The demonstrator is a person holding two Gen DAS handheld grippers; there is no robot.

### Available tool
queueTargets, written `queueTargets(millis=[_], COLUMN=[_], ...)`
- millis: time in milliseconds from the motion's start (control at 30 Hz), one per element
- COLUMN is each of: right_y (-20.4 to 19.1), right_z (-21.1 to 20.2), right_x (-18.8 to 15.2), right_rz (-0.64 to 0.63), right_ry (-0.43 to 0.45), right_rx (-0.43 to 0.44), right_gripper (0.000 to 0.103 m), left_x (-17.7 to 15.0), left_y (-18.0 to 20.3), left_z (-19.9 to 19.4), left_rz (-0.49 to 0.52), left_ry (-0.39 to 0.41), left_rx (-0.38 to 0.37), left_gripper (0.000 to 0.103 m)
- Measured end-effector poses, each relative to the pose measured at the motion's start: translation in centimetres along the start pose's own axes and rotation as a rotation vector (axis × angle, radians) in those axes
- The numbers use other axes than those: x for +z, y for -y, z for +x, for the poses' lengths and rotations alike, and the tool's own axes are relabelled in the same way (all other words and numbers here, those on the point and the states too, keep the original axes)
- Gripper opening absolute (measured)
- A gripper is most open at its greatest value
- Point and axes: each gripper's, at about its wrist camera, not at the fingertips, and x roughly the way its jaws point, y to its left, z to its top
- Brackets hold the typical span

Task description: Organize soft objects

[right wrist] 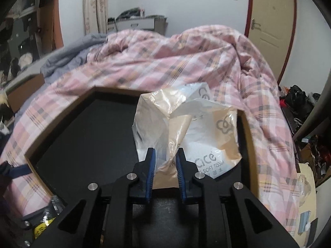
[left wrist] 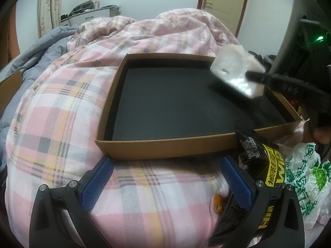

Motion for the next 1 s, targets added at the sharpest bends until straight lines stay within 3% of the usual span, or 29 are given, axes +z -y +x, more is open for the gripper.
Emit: queueTargets(millis=[233, 400, 500, 567, 667, 900, 1000], right_y=[1.7, 2.7, 3.2, 3.4, 4.0, 4.2, 3.4], right_z=[-5.1, -9.0, -10.6, -10.9, -10.7, -8.8, -8.1], right_x=[0.6, -1.5, -3.3, -4.1, -4.1, -5.6, -6.6], right_rz=[0.075, 0.101, 0.111, 0.096, 0.109, 0.150, 0.135], right_ry=[0.150, 0.190, 0.162, 0.083, 0.026, -0.061, -0.097], right_rx=[0.022, 0.073, 0.104, 0.096, 0.055, 0.073, 0.039], right_gripper=[0.016, 0.016, 0.016, 0.016, 0.016, 0.016, 0.016], left_x=[0.1, 0.0, 0.1, 0.0, 0.0, -0.2, -0.2], left_y=[0.4, 0.6, 0.6, 0.6, 0.7, 0.9, 1.1], left_z=[0.4, 0.4, 0.4, 0.4, 0.4, 0.6, 0.7], left_rz=[0.025, 0.036, 0.037, 0.040, 0.042, 0.056, 0.065], left_ry=[-0.036, -0.043, -0.043, -0.048, -0.044, -0.045, -0.049], left_rx=[0.036, 0.042, 0.044, 0.048, 0.050, 0.070, 0.082], left_gripper=[0.103, 0.103, 0.103, 0.103, 0.103, 0.103, 0.103])
